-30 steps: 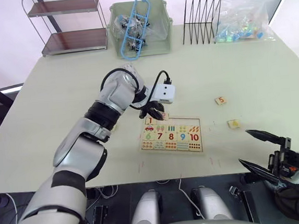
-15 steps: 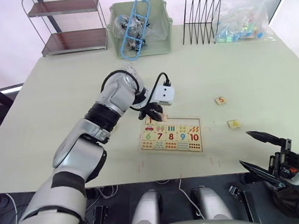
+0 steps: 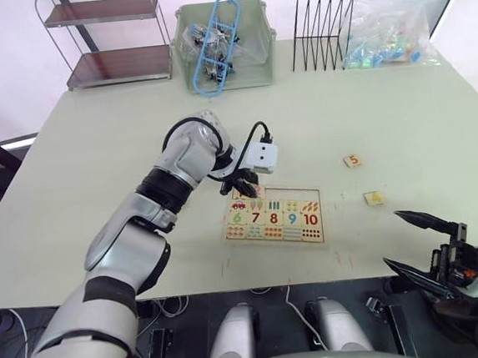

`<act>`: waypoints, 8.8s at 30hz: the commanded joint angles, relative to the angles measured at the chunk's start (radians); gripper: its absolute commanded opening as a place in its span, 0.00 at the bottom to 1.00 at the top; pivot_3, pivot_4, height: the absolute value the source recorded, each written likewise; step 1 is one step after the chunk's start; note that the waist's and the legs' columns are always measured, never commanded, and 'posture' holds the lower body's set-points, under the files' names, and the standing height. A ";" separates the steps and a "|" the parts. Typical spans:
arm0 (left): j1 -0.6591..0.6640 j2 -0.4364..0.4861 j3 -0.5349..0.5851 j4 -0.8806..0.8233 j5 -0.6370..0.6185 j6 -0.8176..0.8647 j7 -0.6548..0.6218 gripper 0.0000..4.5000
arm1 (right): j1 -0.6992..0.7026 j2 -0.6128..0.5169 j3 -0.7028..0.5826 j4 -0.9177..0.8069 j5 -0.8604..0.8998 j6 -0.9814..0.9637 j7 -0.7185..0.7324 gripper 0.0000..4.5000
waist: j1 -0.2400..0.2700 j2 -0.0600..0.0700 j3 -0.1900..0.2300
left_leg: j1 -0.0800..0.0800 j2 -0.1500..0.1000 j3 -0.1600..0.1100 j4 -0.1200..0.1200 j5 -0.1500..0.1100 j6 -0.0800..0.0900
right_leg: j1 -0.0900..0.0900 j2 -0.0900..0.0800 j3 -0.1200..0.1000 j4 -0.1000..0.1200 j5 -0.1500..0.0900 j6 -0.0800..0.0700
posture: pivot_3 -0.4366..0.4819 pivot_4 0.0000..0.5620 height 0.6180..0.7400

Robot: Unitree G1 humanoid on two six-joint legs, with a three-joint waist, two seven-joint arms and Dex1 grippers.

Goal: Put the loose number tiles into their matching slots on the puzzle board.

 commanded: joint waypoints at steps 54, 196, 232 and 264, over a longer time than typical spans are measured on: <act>-0.103 -0.022 0.215 0.359 -0.116 -0.163 0.175 1.00 | 0.014 -0.002 -0.013 -0.002 0.009 -0.028 -0.004 1.00 | -0.010 0.000 0.000 | 0.000 0.000 -0.001 0.000 0.000 0.000 | 0.000 0.000 -0.001 0.001 0.000 0.000 | 0.48 0.27 1.00; 1.507 -0.107 1.063 -0.919 -0.812 -0.029 0.993 0.98 | -0.044 0.077 -0.010 0.085 -0.194 0.103 -0.509 1.00 | -0.017 0.000 -0.001 | 0.003 0.004 -0.002 -0.001 0.000 0.000 | 0.000 -0.003 0.003 0.000 -0.003 -0.005 | 0.48 0.27 1.00; 0.907 0.390 0.880 -0.110 -0.712 -0.279 0.264 0.98 | 0.027 -0.031 -0.003 -0.015 -0.074 0.139 -0.287 1.00 | -0.019 0.000 -0.001 | 0.002 0.004 0.000 -0.002 0.000 0.000 | -0.001 -0.003 0.001 -0.001 -0.003 -0.005 | 0.48 0.27 1.00; 1.119 -0.035 0.872 -0.847 -0.626 0.267 1.184 0.98 | -0.004 -0.065 -0.037 -0.006 0.027 0.154 -0.119 1.00 | 0.003 0.000 -0.001 | 0.002 0.003 -0.002 -0.002 0.000 0.000 | -0.001 -0.005 0.002 -0.001 0.000 -0.001 | 0.48 0.27 1.00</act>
